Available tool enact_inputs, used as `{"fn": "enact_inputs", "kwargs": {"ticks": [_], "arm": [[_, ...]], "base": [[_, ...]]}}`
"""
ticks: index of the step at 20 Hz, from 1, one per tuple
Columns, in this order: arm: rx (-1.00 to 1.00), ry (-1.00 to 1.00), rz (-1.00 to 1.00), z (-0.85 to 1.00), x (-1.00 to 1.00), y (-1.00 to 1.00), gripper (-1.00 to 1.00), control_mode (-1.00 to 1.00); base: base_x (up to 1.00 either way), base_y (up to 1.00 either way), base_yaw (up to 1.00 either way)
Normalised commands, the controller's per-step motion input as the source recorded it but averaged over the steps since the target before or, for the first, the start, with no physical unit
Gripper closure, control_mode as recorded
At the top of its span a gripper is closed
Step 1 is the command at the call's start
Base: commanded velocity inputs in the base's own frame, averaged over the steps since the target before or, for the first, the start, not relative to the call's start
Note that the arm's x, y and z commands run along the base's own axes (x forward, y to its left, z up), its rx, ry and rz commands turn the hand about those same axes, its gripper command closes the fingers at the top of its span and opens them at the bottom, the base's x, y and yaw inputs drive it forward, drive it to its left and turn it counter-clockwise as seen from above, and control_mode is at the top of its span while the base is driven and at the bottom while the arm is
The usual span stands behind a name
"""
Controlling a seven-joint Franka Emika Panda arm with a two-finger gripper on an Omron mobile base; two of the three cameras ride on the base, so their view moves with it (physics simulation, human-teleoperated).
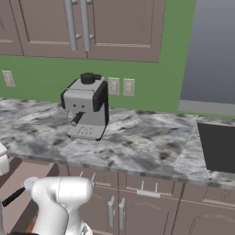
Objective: Take the pizza cutter from the drawer on the left and place it on the dining counter for cutting.
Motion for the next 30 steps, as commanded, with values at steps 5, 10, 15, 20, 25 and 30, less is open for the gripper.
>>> {"fn": "enact_inputs", "kwargs": {"ticks": [5,10,15,20,25,30], "arm": [[0.0,0.0,0.0,-0.45,0.19,0.02,-1.0,-1.0],[-0.03,0.0,0.04,-0.55,0.26,0.24,-1.0,-1.0],[0.0,0.0,0.06,-0.47,0.33,0.22,-1.0,-1.0],[0.0,0.0,0.05,-0.32,0.38,0.12,-1.0,-1.0],[0.0,0.0,0.05,-0.43,0.35,0.2,-1.0,-1.0],[0.0,0.0,0.04,-0.51,0.29,0.27,-1.0,-1.0]], "base": [[0.0,0.0,0.0],[0.0,0.0,0.0],[0.0,0.0,0.0],[0.0,0.0,0.0],[0.0,0.0,0.0],[0.0,0.0,0.0]]}}
